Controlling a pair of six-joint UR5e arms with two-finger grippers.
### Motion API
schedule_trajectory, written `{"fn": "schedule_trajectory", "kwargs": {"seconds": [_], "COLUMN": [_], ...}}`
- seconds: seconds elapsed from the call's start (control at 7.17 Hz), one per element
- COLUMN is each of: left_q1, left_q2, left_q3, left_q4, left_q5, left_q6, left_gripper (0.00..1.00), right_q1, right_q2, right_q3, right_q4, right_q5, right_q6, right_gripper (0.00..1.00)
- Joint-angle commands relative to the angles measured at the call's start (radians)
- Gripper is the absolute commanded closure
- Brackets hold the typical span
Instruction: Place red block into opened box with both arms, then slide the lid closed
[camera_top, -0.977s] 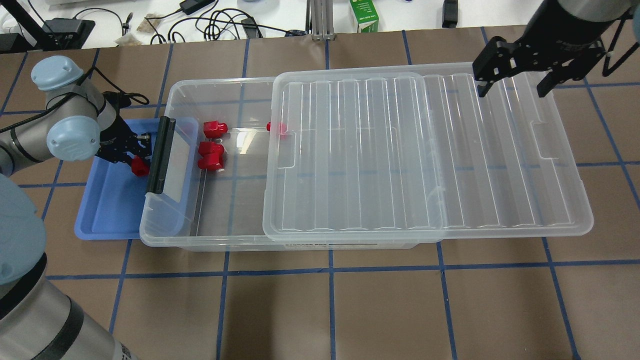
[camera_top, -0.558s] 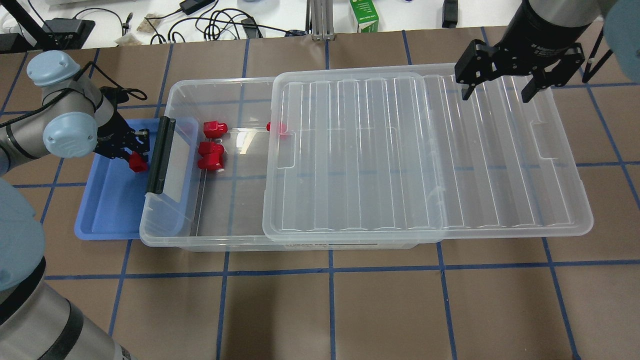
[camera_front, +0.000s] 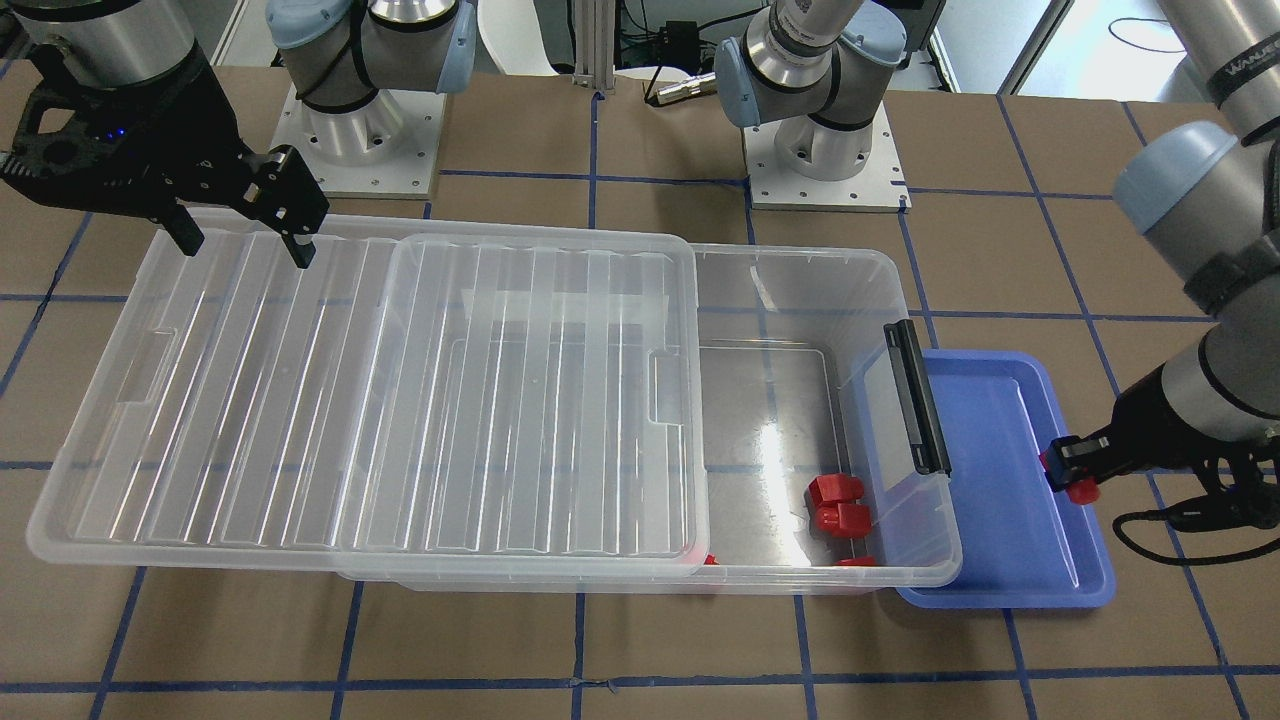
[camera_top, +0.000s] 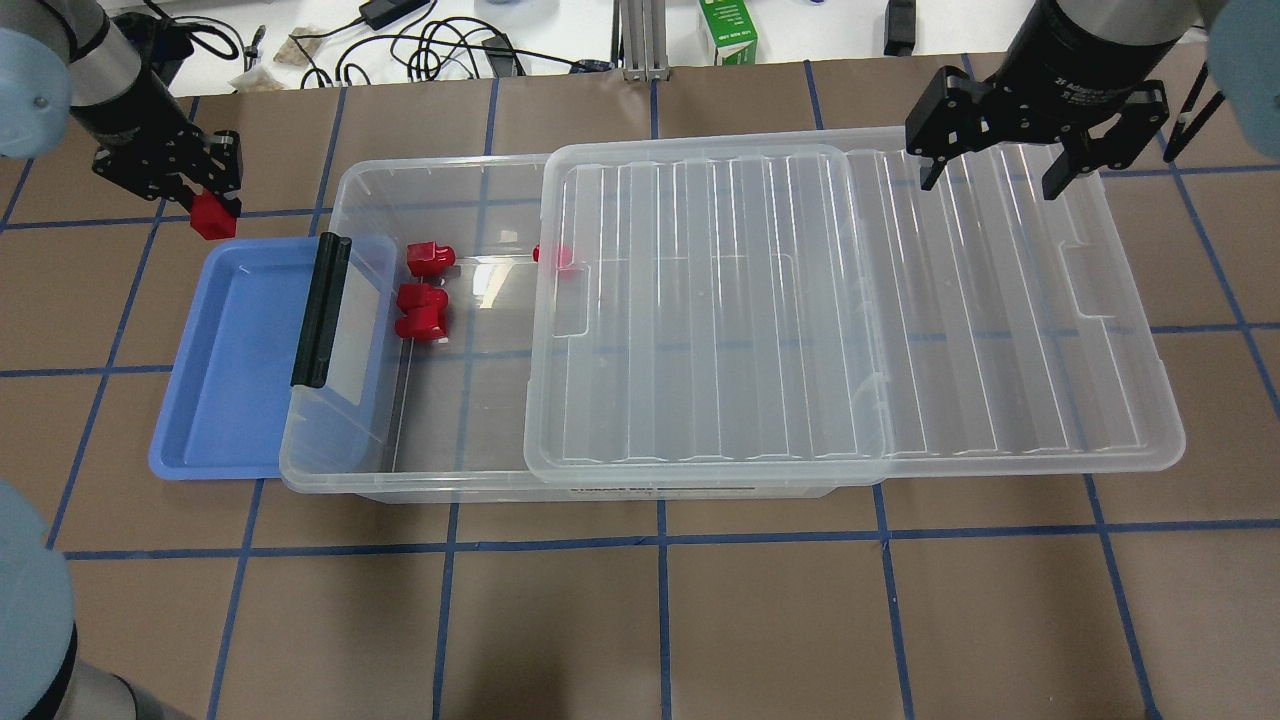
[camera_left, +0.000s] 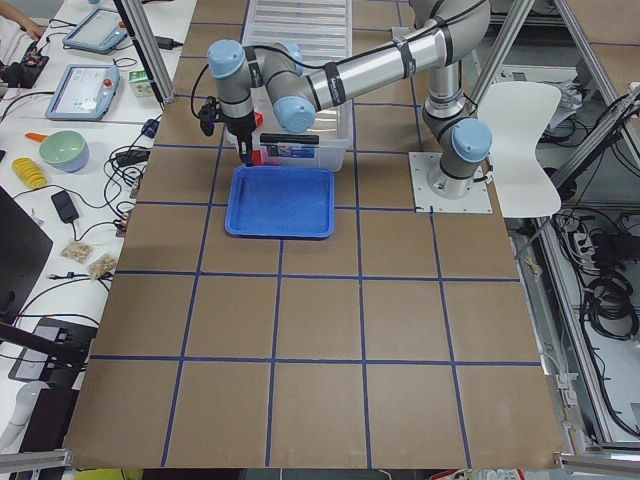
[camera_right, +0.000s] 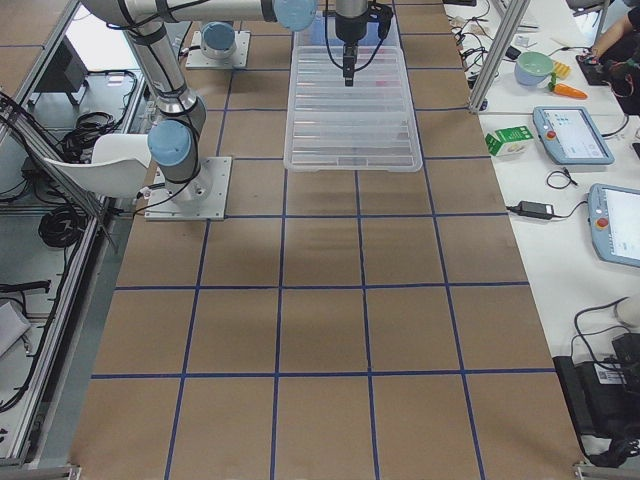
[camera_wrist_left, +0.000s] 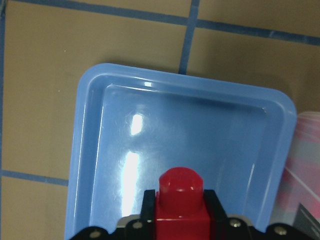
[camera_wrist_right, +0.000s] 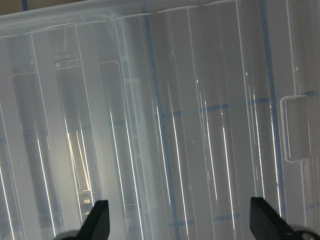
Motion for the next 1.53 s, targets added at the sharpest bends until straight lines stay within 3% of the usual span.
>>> {"fn": "schedule_trajectory", "kwargs": {"seconds": [0.0, 0.56, 0.84, 0.98, 1.12, 1.4], "left_q1": [-0.105, -0.288, -0.319, -0.317, -0.317, -0.317], "left_q2": [0.061, 0.035, 0.034, 0.012, -0.014, -0.057], "left_q3": [0.001, -0.108, -0.235, -0.296, -0.318, -0.329], "left_q4": [-0.038, -0.038, 0.088, 0.218, 0.290, 0.301], "left_q5": [0.003, -0.007, -0.007, -0.010, -0.017, -0.033], "left_q6": [-0.017, -0.245, -0.251, -0.248, -0.255, -0.255], "left_gripper": [1.00, 1.00, 1.00, 1.00, 1.00, 1.00], "right_q1": [-0.004, -0.004, -0.004, -0.004, -0.004, -0.007], "right_q2": [0.001, 0.001, 0.002, 0.002, 0.004, 0.008], "right_q3": [-0.028, -0.025, -0.022, -0.019, -0.020, -0.019], "right_q4": [0.008, 0.014, 0.014, 0.014, 0.005, -0.001], "right_q5": [-0.001, 0.011, 0.011, 0.013, 0.014, 0.002], "right_q6": [0.000, 0.001, -0.038, -0.042, -0.042, -0.042], "right_gripper": [0.00, 0.00, 0.00, 0.00, 0.00, 0.00]}}
